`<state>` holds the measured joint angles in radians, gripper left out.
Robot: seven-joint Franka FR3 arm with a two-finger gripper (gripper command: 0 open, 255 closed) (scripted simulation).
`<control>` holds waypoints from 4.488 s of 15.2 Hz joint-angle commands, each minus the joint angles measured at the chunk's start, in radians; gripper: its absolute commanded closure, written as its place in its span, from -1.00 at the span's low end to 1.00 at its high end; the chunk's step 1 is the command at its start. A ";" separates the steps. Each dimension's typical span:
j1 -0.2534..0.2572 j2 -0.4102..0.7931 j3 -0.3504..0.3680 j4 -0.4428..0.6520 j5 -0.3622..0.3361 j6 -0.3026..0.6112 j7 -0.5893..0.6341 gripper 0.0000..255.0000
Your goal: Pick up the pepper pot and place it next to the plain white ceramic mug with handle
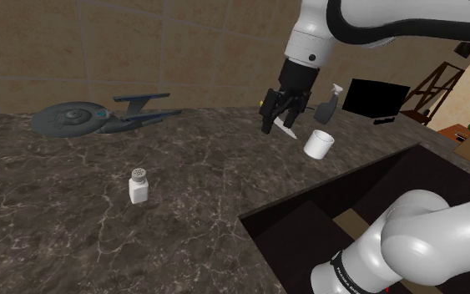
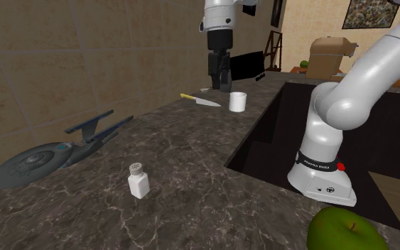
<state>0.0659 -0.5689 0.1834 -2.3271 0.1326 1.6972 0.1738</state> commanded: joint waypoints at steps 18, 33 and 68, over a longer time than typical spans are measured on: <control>0.089 0.710 0.253 0.432 -0.085 0.185 0.455 -1.00; 0.214 1.080 0.246 0.714 -0.199 0.218 0.619 -1.00; 0.210 1.014 0.262 0.816 -0.174 0.055 0.623 1.00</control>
<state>0.2747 0.4473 0.4443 -1.5212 -0.0423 1.7648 0.7952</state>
